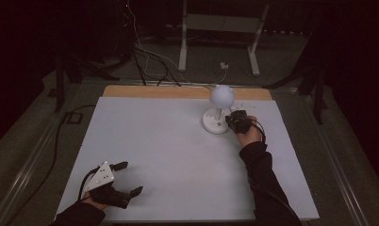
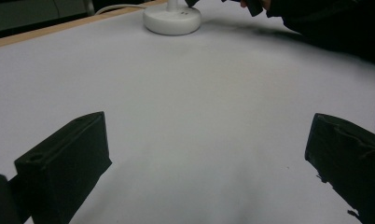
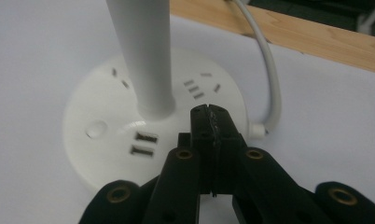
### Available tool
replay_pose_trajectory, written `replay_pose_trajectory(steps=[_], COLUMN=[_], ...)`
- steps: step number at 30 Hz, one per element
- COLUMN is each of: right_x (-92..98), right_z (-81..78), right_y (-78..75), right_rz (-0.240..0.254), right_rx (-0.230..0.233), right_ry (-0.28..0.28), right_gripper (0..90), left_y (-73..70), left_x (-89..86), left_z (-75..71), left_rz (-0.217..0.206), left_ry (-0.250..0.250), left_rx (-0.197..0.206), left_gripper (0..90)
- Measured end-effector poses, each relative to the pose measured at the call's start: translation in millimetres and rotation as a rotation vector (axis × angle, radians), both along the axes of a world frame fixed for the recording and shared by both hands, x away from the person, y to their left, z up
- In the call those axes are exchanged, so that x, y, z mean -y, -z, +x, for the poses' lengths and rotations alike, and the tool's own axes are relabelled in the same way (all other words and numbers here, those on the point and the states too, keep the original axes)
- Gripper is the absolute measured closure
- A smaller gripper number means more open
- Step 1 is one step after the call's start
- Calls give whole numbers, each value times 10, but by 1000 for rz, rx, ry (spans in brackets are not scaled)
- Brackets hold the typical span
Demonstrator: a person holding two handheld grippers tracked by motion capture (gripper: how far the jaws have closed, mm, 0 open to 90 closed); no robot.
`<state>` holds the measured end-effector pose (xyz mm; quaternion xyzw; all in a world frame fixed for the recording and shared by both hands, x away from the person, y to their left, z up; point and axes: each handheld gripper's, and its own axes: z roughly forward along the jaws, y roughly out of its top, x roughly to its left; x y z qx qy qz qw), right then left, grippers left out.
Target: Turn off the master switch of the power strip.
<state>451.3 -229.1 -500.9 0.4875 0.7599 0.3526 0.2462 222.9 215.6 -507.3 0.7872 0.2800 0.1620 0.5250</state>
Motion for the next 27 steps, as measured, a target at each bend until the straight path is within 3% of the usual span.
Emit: replay_pose_trajectory(steps=[5,11,14,15,17,18,19,27], right_x=[-2,17,28,28,45,45,58,100], right_z=[-9,-66,-121,-121,-165,-165,-192,-274], right_y=[-37,-80,-110,-110,-152,-152,-181,-255], right_rz=[12,37,76,76,113,113,145,174], right_rx=[10,36,59,59,60,60,46,13], right_ry=[-11,-68,-102,-102,-138,-138,-171,-230], right_gripper=[825,450,319,319,193,193,144,69], left_y=[0,-2,-1,-1,-1,-1,-1,-4], left_x=[-4,-5,0,0,1,1,1,0], left_z=[3,1,0,0,-2,-2,-3,-4], left_rz=[-3,-1,2,2,2,2,3,1], left_ry=[-2,-2,0,0,0,0,0,1], left_rx=[0,0,0,0,0,0,1,1], left_gripper=[4,4,4,4,4,4,4,4])
